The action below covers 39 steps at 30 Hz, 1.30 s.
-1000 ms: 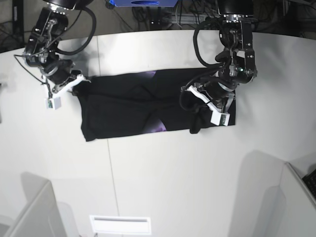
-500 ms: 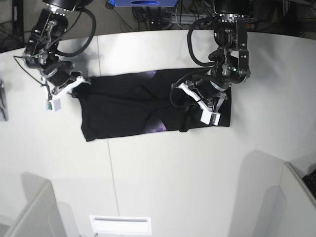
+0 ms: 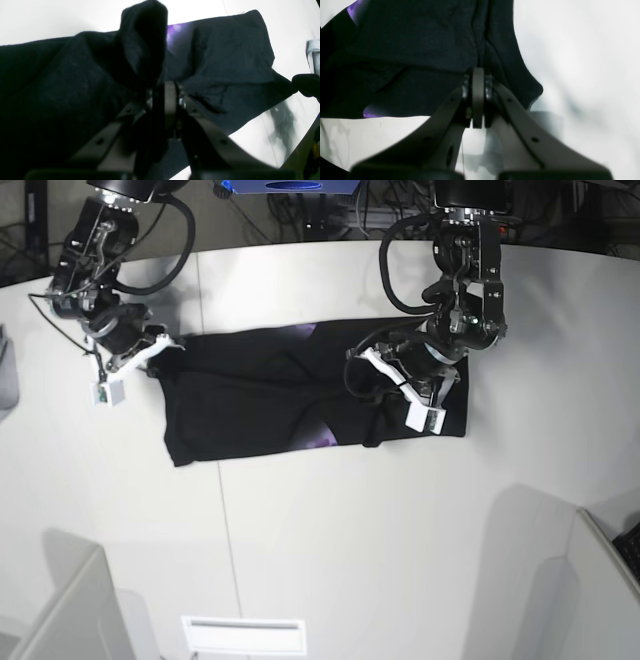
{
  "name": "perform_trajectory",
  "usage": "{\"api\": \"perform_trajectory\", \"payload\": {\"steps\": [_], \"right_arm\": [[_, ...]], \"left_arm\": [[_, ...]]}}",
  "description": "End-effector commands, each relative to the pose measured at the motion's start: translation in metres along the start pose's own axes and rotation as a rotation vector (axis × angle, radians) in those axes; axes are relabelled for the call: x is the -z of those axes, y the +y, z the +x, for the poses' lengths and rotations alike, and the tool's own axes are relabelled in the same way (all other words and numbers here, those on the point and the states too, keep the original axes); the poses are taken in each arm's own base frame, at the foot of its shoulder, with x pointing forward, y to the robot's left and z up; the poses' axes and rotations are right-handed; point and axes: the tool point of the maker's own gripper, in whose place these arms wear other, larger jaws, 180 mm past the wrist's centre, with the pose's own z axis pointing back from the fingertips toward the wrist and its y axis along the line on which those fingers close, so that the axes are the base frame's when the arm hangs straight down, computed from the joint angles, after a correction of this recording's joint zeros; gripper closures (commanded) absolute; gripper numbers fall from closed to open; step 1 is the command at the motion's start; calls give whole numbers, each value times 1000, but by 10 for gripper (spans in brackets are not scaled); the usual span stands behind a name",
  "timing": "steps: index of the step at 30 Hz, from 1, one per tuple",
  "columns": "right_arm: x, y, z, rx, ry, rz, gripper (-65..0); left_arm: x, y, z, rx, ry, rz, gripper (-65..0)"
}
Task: Fold the T-shirt properly
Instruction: 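Grasp the strip end with the left gripper and fold it toward the right gripper, then open the left gripper and raise it away from the shirt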
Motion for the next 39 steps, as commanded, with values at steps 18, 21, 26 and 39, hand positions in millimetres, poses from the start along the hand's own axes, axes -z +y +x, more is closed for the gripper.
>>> {"api": "perform_trajectory", "payload": {"steps": [18, 21, 26, 39], "right_arm": [[-2, 2, 13, -18, -45, 10, 0], [-2, 2, 13, -18, -45, 10, 0], [-2, 3, 13, -21, -45, 12, 0], [-4, 1, 15, -22, -50, 7, 0]], "left_arm": [[-1, -6, 13, 4, -44, -22, 0], [-1, -6, 13, 4, -44, -22, -82], [6, -21, 16, 33, -36, -61, -339], [39, -68, 20, 52, -5, -177, -434]]}}
